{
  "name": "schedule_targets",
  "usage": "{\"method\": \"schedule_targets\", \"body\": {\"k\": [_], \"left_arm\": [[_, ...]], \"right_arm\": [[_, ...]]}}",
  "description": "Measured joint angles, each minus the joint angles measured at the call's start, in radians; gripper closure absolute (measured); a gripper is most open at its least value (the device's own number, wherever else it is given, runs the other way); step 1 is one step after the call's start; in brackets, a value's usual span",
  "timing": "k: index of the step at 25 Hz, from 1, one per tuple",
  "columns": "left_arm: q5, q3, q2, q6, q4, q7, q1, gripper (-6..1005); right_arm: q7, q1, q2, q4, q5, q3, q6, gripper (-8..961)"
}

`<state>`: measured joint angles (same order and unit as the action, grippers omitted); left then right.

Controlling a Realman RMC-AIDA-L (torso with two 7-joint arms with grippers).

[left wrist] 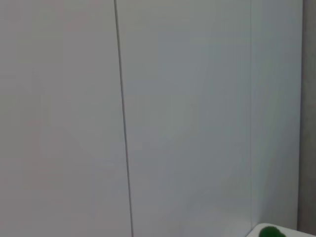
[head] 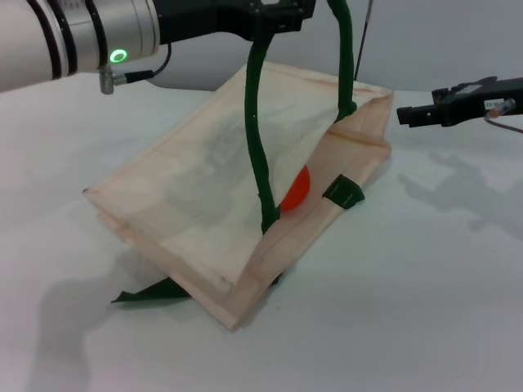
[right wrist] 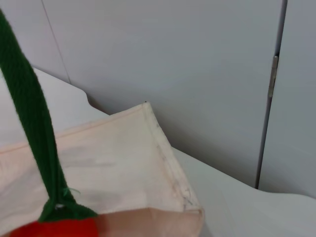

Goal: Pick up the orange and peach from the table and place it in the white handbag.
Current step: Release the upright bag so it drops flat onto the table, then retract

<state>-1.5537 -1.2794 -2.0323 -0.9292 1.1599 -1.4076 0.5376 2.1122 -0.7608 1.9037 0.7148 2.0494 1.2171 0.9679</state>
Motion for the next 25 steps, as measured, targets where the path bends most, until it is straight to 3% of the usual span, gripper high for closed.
{"method": "schedule_targets", "body": {"k": [4, 20, 25], "left_arm": [[-0.018, 0.0, 0.001, -0.003, -0.022, -0.013, 0.01, 138], [-0.194, 0.011, 0.0, -0.074, -0.096, -0.153, 0.016, 142], [-0.203, 0.014, 0.0, -0.017, -0.096, -0.16, -0.011, 144]], "right_arm": [[0.0, 0.0, 0.0, 0.0, 0.0, -0.001, 0.0, 147], [0.0, 0.0, 0.001, -0.002, 0.0, -0.005, -0.001, 147], [-0.013, 0.016, 0.017, 0.029, 0.0, -0.048, -0.028, 148]]}}
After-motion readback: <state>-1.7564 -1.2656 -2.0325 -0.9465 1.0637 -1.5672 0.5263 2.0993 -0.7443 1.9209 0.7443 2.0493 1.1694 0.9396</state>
